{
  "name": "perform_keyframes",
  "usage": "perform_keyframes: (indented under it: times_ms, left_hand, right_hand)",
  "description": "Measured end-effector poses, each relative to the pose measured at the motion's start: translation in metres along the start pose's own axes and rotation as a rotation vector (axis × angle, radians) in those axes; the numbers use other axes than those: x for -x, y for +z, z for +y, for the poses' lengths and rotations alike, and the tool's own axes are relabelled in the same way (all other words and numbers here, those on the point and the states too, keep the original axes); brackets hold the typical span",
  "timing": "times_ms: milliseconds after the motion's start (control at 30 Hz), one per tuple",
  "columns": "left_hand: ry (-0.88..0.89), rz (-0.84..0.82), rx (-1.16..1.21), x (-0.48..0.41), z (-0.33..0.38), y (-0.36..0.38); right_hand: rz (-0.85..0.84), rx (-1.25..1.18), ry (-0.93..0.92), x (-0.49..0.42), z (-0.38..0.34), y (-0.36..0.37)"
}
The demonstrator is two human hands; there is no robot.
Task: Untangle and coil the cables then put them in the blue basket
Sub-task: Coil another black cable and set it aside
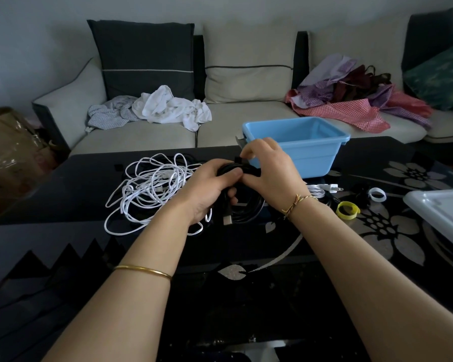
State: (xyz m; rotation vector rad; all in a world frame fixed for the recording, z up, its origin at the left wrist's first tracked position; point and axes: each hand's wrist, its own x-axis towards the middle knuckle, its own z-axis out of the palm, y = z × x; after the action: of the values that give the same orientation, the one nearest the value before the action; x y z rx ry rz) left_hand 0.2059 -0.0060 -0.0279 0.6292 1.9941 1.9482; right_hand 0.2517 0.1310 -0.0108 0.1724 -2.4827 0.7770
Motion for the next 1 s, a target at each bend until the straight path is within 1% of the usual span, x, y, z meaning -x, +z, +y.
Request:
perform_keyframes:
  times_ms: [67,167,233,433,567,667,800,833,933,1000]
  left_hand:
    - [0.0,0.045,-0.023,-0.002,-0.001,-0.002]
    - [0.026,0.081,-0.065,-0.003,-0.003,-0.004]
    - [0.044,0.083,-0.096,-0.003,-0.004,-0.004]
    - [0.098,0.062,-0.154,0.0,-0.004,-0.003]
    - [0.139,0.079,-0.18,-0.002,-0.004,-0.003]
    - [0.166,0.146,-0.188,-0.002,-0.004,-0.001]
    - [0.167,0.186,-0.118,-0.001,-0.002,0.001]
    - [0.171,0.184,-0.11,0.0,-0.001,0.001]
    - [0.201,0.186,-0.128,0.001,-0.001,0.001]
    - [0.196,0.187,-0.094,0.002,0.0,0.001]
  right_hand:
    - [0.005,0.006,0.046,-0.001,-0.001,-0.001]
    - [-0.074,0.192,0.093,-0.003,-0.002,-0.006]
    - [-0.103,0.278,0.09,-0.004,-0.003,-0.009]
    - [-0.111,0.169,0.015,-0.003,0.002,-0.01]
    - [-0.1,0.151,-0.009,-0.002,0.003,-0.008]
    - [-0.086,0.101,0.017,-0.002,0.005,-0.004]
    - [0.006,-0.07,0.063,-0.002,0.003,-0.001]
    - [-0.006,-0.062,0.07,-0.003,0.003,0.0]
    - [-0.139,0.065,0.064,-0.006,0.005,0.0]
    - [-0.19,0.073,0.075,-0.006,0.003,0.0]
